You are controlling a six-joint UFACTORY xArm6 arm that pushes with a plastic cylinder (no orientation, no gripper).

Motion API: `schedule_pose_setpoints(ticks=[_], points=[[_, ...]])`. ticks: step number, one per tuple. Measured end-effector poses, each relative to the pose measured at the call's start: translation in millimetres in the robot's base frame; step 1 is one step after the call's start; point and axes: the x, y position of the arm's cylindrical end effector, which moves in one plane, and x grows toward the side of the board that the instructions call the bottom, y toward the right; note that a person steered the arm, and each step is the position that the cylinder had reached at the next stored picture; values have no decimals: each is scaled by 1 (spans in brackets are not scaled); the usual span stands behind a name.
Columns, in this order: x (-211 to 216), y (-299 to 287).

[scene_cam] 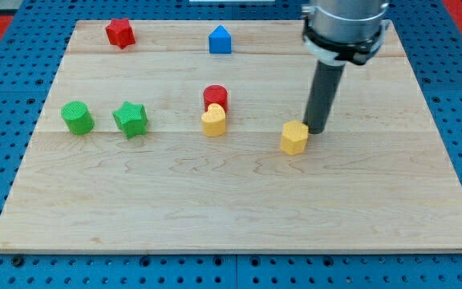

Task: Move the yellow heart above to the green circle

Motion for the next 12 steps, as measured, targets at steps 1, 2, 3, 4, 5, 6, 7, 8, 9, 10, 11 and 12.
schedule_pose_setpoints(ticks=[1, 2, 3, 4, 5, 6, 7, 8, 9, 10, 11, 12], points=[[0, -51], [0, -99], [0, -146], [-14, -171], [-36, -168], [-62, -168], [-51, -204], [-80, -188], [-67, -251], [-40, -300], [-41, -302], [-43, -302]])
